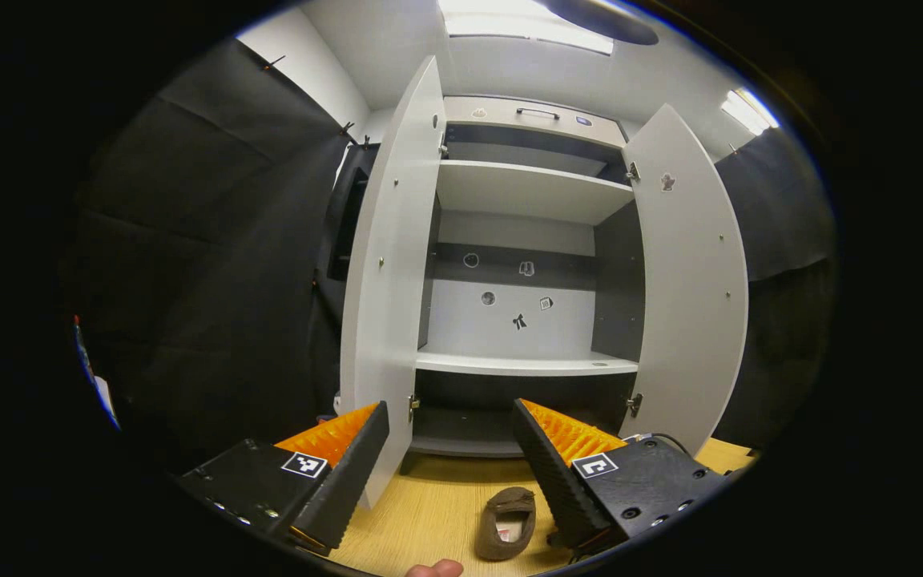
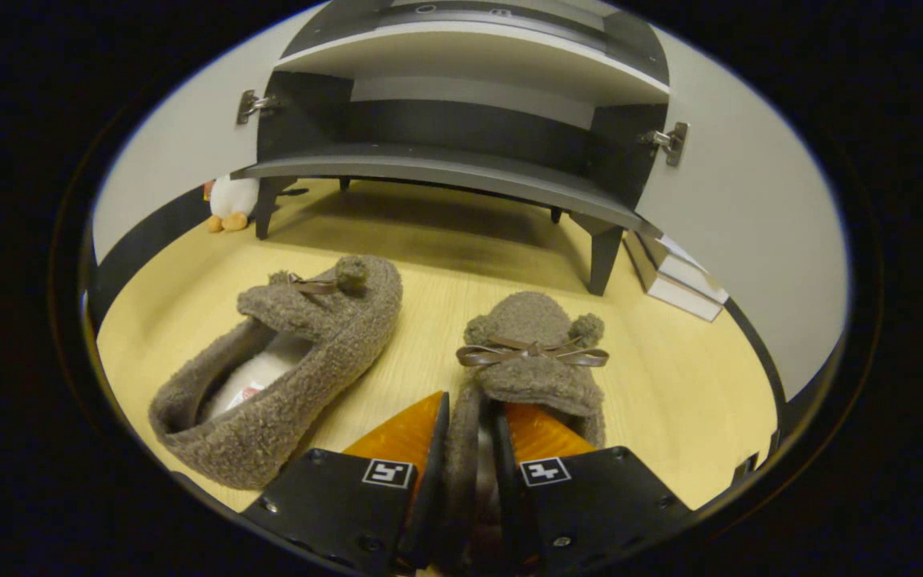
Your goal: Grab one shoe with the right hand and put it into the shoe cabinet, grab the other shoe with the left hand and put it into the shoe cabinet; then close the right door with the right hand and the left door with the left hand.
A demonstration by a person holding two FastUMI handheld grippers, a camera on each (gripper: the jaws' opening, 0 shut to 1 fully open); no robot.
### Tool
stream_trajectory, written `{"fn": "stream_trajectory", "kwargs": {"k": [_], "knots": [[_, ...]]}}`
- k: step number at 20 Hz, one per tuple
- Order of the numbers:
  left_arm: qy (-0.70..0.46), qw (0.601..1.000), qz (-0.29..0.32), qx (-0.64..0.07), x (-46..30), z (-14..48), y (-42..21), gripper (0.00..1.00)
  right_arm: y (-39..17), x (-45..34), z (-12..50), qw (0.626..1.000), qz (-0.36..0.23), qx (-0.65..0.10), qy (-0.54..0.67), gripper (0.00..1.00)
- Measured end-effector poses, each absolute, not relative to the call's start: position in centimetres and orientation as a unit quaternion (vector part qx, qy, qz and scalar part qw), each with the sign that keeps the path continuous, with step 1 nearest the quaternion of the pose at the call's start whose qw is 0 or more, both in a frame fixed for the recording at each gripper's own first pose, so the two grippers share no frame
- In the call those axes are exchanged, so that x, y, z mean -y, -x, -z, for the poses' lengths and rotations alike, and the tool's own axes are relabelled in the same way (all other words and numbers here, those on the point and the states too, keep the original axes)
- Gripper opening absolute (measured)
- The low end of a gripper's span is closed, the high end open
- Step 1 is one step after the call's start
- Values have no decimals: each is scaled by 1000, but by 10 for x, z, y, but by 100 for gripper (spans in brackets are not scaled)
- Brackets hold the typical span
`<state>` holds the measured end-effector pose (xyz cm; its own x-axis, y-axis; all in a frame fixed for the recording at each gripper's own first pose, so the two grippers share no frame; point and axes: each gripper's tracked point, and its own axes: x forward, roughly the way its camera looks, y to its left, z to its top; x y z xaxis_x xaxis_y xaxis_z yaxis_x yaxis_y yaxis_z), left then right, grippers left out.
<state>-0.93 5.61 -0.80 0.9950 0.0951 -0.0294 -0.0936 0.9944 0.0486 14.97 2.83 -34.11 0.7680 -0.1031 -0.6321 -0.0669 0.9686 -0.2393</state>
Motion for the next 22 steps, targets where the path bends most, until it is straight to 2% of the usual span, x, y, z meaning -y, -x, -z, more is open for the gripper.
{"fn": "stream_trajectory", "kwargs": {"k": [1, 3, 5, 11, 15, 18, 22], "knots": [[-23, 998, -47, -19, -56, 10, 8, 95, -150, -30, 340, 936, 4, -333, 117, 25], [-22, 998, -46, -22, -56, 12, 7, 95, -150, -31, 337, 941, -6, -327, 81, 11], [-27, 998, -43, -25, -53, 13, 7, 95, -150, -30, 332, 946, -11, -317, 66, 7], [-31, 999, -29, -27, -38, 19, 4, 95, -141, -25, 293, 958, -41, -264, 101, 7], [-26, 999, -17, -22, -27, 20, 1, 95, -132, -37, 206, 972, -72, -184, 126, 6], [-18, 1000, -9, -14, -21, 18, -1, 95, -128, -54, 136, 977, -102, -158, 102, 6], [-16, 1000, -4, -4, -17, 14, 1, 95, -168, -65, 58, 978, -113, -137, 108, 6]]}}
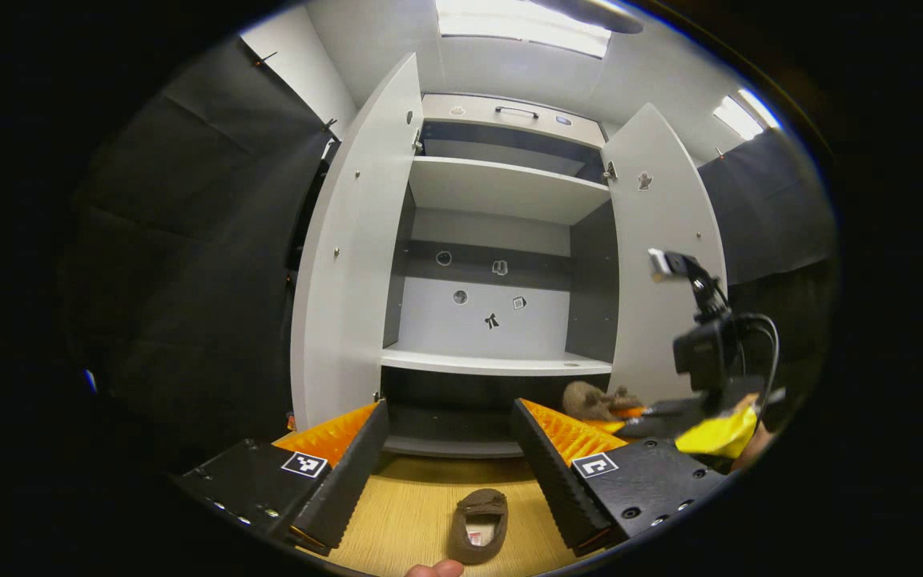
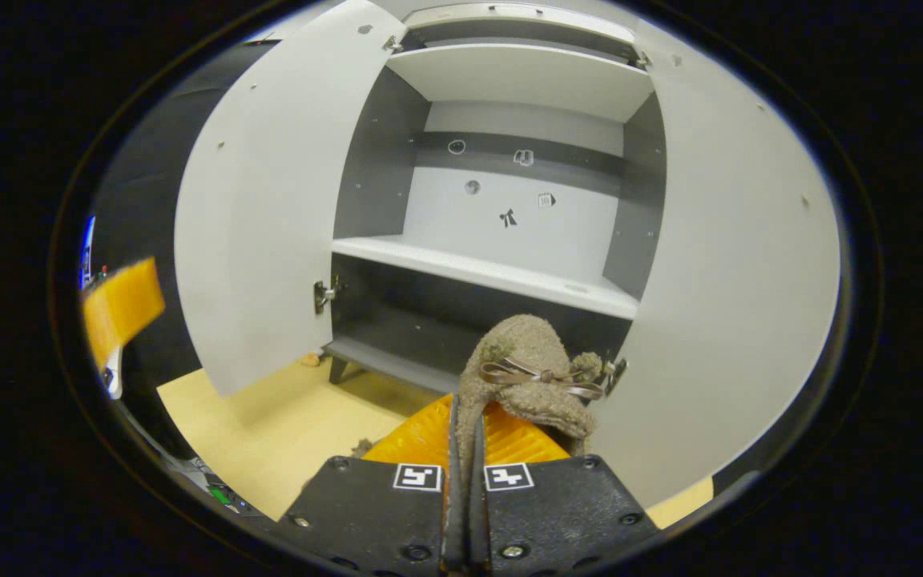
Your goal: Grab one shoe with the right hand and put it into the shoe cabinet, grab the other shoe with the left hand and put it into the shoe cabinet; then close the right door with the right hand and the left door with the left hand.
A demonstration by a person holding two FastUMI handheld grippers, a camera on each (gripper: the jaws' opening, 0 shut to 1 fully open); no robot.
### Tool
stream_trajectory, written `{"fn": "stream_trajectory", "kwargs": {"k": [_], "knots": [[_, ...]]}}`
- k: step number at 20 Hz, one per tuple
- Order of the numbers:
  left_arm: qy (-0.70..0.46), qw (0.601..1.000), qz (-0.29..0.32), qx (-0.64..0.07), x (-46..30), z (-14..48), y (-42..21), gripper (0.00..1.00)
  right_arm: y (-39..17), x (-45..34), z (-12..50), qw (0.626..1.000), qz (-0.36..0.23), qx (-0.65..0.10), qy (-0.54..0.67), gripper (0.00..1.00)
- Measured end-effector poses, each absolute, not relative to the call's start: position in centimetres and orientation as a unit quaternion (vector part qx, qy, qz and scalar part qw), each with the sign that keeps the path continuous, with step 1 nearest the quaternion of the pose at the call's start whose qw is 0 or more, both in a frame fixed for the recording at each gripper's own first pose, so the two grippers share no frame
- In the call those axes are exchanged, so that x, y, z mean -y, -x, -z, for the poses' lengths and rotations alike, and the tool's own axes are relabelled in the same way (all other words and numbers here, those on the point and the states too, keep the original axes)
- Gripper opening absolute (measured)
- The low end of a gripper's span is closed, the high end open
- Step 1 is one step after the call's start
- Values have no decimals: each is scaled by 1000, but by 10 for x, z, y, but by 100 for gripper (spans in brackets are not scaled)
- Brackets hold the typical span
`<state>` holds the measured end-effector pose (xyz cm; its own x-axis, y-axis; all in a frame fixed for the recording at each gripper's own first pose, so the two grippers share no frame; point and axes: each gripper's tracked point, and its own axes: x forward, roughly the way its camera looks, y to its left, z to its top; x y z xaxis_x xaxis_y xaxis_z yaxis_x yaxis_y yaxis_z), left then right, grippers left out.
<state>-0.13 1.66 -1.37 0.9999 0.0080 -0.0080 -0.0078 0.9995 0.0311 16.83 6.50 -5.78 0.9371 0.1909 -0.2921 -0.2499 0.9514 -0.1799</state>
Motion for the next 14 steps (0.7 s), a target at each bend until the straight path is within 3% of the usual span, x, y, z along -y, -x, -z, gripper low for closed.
{"fn": "stream_trajectory", "kwargs": {"k": [7, 14], "knots": [[-24, 1000, -8, -9, -16, 17, 5, 95, -310, -72, -26, 977, -82, -156, 123, 6], [-25, 1000, -3, -9, -11, 15, 6, 95, -403, -69, -17, 952, -47, -247, 177, 7]]}}
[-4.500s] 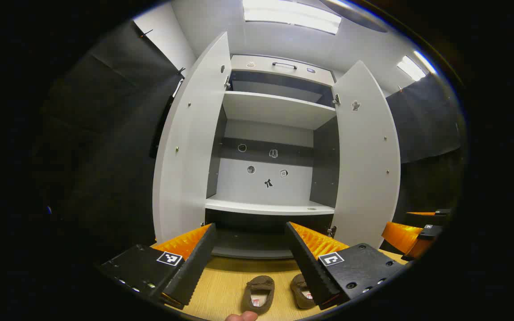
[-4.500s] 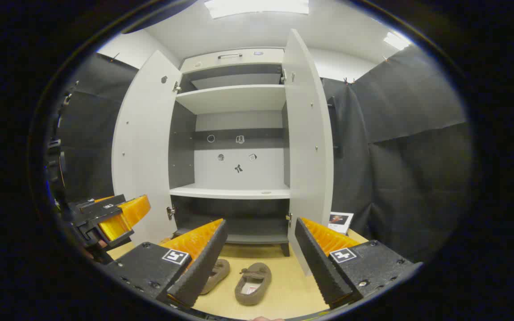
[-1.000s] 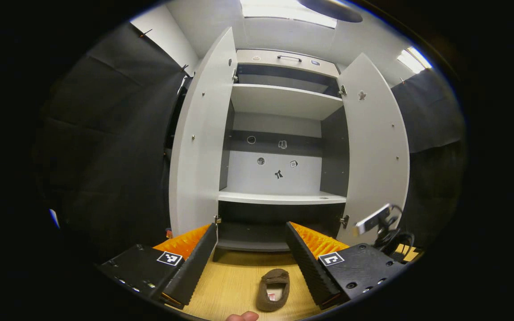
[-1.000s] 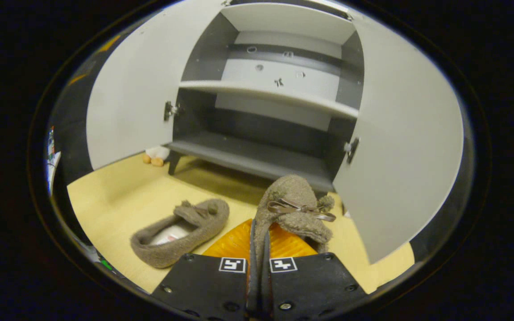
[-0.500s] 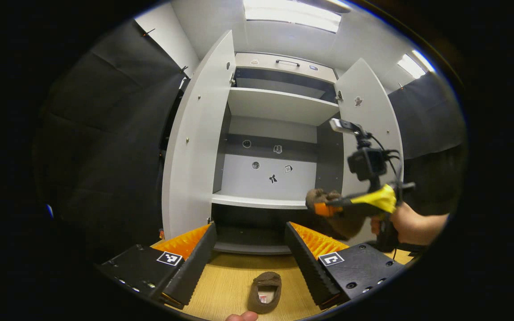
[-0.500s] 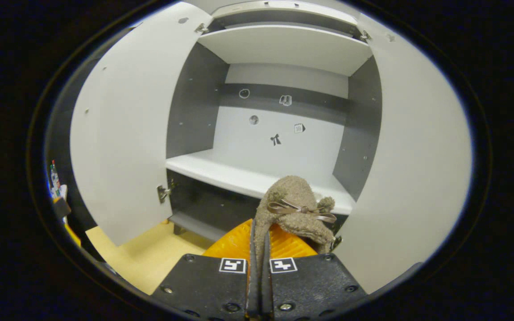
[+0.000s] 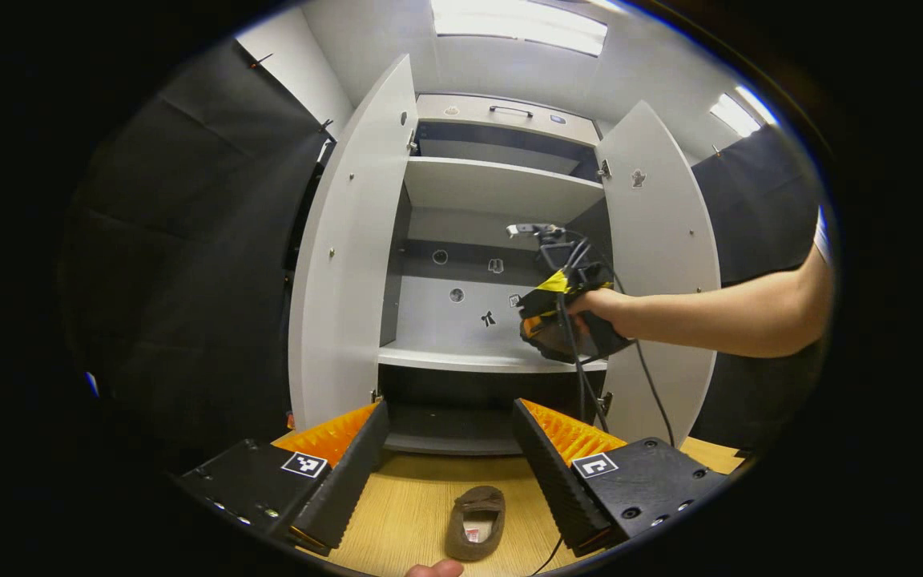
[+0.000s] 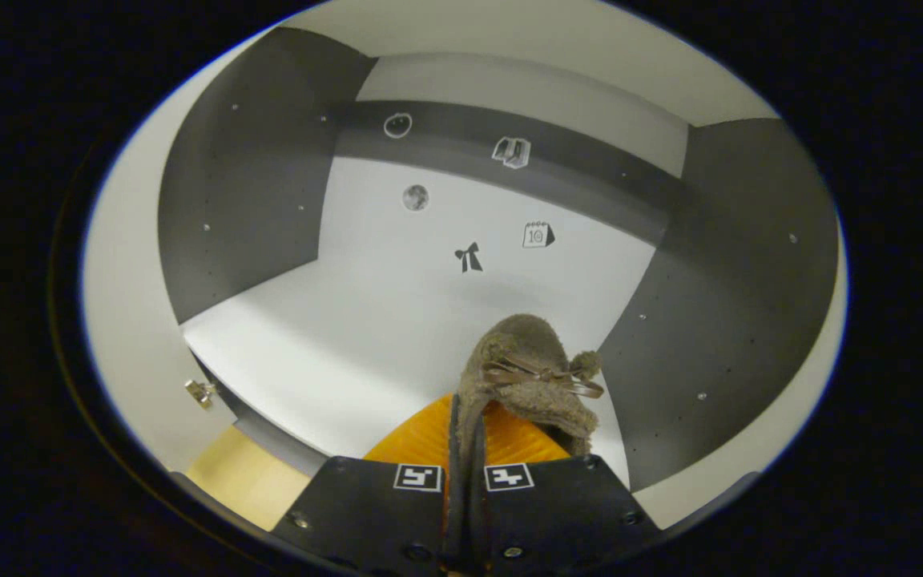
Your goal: Grab one shoe with the right hand and put it into the shoe cabinet, grab the other shoe with the left hand and put it into the shoe cabinet; then close the right door with the right hand and the left door with the left hand.
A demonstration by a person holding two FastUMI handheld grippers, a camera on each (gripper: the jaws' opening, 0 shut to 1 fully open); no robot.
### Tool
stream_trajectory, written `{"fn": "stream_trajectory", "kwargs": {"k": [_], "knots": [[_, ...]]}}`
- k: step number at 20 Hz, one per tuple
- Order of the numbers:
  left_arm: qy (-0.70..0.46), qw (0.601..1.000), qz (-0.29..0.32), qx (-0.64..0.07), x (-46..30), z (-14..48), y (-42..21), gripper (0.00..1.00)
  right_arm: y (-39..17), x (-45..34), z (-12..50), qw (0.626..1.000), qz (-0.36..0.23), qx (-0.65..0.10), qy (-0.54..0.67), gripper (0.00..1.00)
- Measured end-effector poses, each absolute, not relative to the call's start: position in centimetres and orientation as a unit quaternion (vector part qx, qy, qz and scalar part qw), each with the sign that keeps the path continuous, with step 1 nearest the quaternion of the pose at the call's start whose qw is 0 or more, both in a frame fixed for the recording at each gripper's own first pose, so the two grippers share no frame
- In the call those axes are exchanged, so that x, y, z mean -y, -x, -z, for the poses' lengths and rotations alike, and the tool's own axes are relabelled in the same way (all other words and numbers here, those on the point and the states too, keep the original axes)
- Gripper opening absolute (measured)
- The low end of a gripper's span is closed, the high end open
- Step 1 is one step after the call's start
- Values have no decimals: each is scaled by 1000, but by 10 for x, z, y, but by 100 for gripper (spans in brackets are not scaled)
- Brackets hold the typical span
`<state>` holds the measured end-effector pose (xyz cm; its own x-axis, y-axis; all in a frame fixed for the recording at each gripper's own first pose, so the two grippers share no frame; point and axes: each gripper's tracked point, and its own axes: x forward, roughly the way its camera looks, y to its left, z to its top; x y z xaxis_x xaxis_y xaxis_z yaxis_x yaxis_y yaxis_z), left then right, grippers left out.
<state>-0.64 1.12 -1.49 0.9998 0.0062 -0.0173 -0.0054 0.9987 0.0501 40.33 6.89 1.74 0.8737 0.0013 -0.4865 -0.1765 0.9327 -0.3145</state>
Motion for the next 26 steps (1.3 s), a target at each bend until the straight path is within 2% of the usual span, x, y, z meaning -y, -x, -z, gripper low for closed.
{"fn": "stream_trajectory", "kwargs": {"k": [5, 14, 17, 18, 20, 21, 23, 24, 25, 26], "knots": [[-23, 1000, -4, -11, -14, 18, 5, 95, -415, -77, 7, 941, -31, -288, 176, 7], [-20, 1000, -5, 5, -15, 8, 6, 95, -416, -75, 6, 932, -8, -323, 168, 11], [-16, 1000, -6, 7, -17, 10, 5, 95, -406, -82, 0, 927, -20, -335, 165, 28], [-15, 1000, -5, 5, -17, 11, 5, 95, -400, -85, -7, 927, -27, -335, 167, 28], [-16, 1000, -5, 4, -18, 12, 5, 95, -383, -86, -29, 931, -38, -318, 175, 48], [-16, 1000, -4, 6, -19, 12, 4, 95, -372, -87, -43, 937, -46, -300, 174, 30], [-16, 1000, -3, 6, -19, 13, 3, 95, -346, -90, -73, 953, -65, -255, 151, 48], [-16, 1000, -1, 5, -20, 14, 3, 95, -330, -92, -87, 962, -77, -228, 131, 39], [-17, 1000, 0, 3, -21, 15, 1, 95, -310, -93, -99, 969, -86, -203, 116, 40], [-18, 1000, 0, 1, -21, 16, 0, 95, -292, -92, -109, 973, -92, -181, 106, 49]]}}
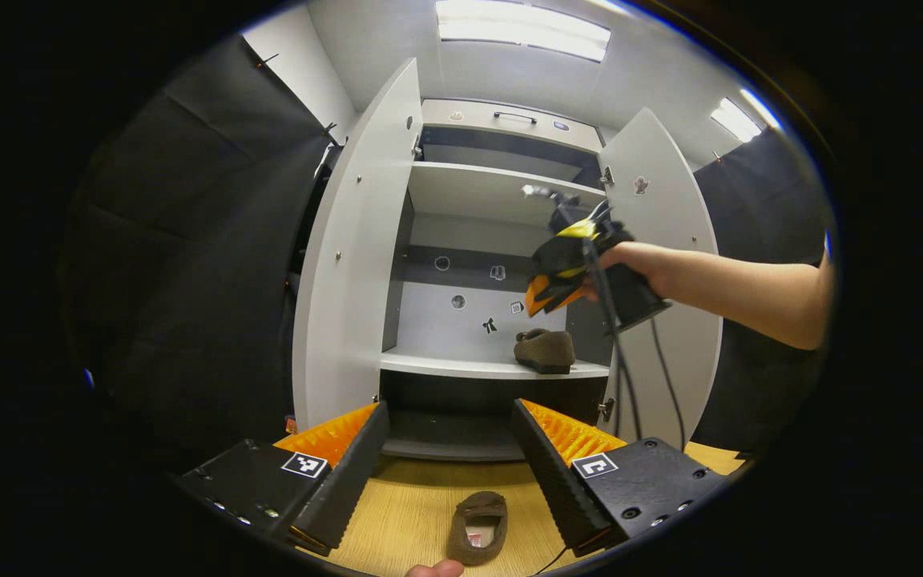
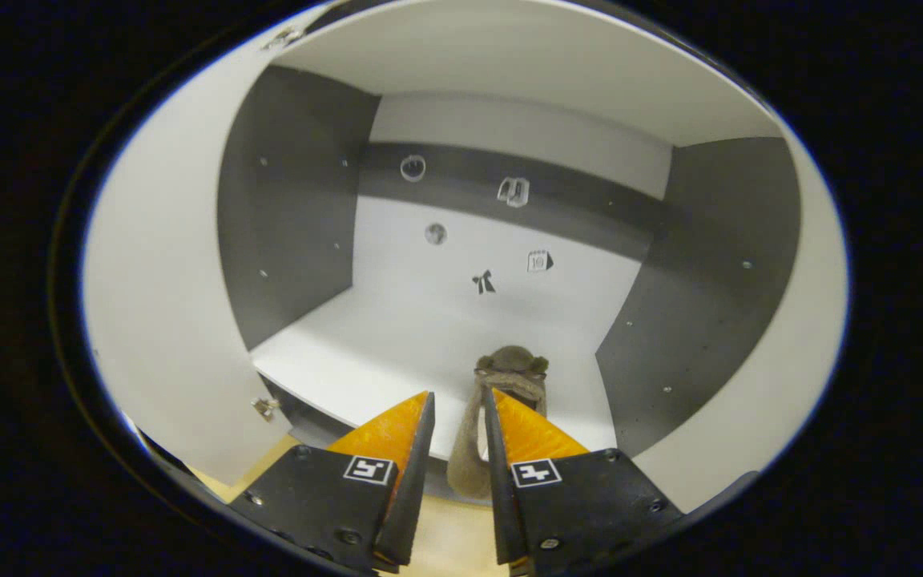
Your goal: Grab one shoe with the right hand and put it into the shoe cabinet, grab the other shoe with the left hand and put it into the shoe cabinet; then close the right door with the right hand and the left door with the left hand.
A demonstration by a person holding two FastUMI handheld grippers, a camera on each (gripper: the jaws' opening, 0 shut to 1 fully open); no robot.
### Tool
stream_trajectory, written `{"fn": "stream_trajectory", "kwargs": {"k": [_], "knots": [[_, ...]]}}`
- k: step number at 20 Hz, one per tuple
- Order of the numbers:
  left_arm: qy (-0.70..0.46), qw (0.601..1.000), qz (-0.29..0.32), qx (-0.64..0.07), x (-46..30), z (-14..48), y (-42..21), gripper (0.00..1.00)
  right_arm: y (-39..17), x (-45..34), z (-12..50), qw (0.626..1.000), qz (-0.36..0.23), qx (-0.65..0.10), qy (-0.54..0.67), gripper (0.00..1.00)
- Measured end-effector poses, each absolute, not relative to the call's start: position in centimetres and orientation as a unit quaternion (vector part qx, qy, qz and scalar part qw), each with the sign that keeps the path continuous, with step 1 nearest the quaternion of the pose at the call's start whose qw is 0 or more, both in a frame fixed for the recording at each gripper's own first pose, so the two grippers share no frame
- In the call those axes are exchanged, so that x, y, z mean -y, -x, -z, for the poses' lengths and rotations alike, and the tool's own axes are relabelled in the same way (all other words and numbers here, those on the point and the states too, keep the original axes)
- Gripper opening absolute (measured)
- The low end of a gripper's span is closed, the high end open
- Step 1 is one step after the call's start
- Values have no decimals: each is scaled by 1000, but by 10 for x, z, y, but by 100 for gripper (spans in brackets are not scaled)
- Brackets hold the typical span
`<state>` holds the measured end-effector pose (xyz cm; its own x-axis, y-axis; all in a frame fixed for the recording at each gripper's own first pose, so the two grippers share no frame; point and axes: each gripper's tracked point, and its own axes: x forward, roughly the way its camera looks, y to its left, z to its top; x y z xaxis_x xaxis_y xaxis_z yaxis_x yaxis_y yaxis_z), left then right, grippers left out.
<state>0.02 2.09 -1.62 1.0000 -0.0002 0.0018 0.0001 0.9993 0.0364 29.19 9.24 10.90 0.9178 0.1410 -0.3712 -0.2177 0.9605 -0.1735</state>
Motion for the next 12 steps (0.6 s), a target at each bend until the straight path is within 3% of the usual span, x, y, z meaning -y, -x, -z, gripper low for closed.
{"fn": "stream_trajectory", "kwargs": {"k": [1, 2, 3, 5, 6, 12], "knots": [[-19, 1000, 1, -1, -21, 17, -1, 95, -273, -87, -113, 977, -94, -164, 99, 41], [-18, 1000, 3, -2, -21, 18, -2, 95, -254, -82, -114, 980, -97, -150, 93, 50], [-17, 1000, 6, -2, -20, 18, -3, 95, -235, -77, -112, 982, -95, -136, 87, 41], [-19, 1000, 10, -1, -19, 20, -4, 95, -202, -58, -100, 989, -72, -103, 72, 41], [-22, 1000, 11, -1, -18, 21, -4, 95, -187, -50, -87, 993, -57, -88, 63, 49], [-25, 999, 30, -17, -4, 32, -7, 95, -95, -28, 23, 998, -29, -32, 51, 45]]}}
